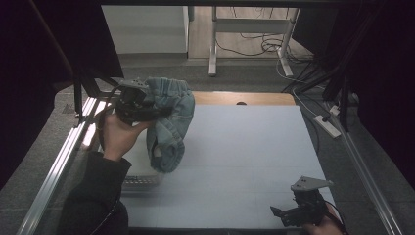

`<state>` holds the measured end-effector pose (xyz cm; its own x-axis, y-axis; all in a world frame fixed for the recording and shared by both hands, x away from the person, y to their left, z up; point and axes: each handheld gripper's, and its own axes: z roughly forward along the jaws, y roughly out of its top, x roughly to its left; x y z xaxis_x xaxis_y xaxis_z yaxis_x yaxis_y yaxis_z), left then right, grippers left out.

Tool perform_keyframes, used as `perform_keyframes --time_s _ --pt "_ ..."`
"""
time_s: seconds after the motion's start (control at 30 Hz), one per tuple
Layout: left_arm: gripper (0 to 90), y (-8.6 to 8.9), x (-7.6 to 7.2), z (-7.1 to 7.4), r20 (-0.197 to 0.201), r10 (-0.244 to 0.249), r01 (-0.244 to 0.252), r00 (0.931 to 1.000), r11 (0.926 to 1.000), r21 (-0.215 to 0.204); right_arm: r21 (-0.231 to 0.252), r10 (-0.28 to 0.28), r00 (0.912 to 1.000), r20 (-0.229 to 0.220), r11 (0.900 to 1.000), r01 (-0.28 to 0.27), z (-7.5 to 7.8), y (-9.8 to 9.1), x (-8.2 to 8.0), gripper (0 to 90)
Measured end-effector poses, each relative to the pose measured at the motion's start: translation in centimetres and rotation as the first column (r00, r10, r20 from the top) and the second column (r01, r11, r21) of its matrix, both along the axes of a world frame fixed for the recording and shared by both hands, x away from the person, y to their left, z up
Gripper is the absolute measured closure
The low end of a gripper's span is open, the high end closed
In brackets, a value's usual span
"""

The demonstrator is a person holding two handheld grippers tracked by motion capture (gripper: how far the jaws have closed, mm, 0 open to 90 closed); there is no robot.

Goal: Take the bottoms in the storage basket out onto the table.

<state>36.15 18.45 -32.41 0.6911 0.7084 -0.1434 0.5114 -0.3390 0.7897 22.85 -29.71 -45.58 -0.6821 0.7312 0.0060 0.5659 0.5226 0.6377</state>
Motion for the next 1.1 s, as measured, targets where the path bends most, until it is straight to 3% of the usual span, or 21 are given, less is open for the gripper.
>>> perform_keyframes --time_s 0.27,1.1 --pt "61.7 -2.8 0.5 -1.0 -0.021 -0.073 0.073 0.9971 0.9973 0.004 -0.001 0.001 1.0000 0.000 1.0000 -0.001 0.0 0.0 0.0 0.1" --pt "61.6 -8.9 1.4 -4.3 -0.002 -0.137 0.137 0.9906 0.9893 0.051 -0.002 0.001 1.0000 -0.003 1.0000 -0.001 0.0 0.0 0.0 0.1"
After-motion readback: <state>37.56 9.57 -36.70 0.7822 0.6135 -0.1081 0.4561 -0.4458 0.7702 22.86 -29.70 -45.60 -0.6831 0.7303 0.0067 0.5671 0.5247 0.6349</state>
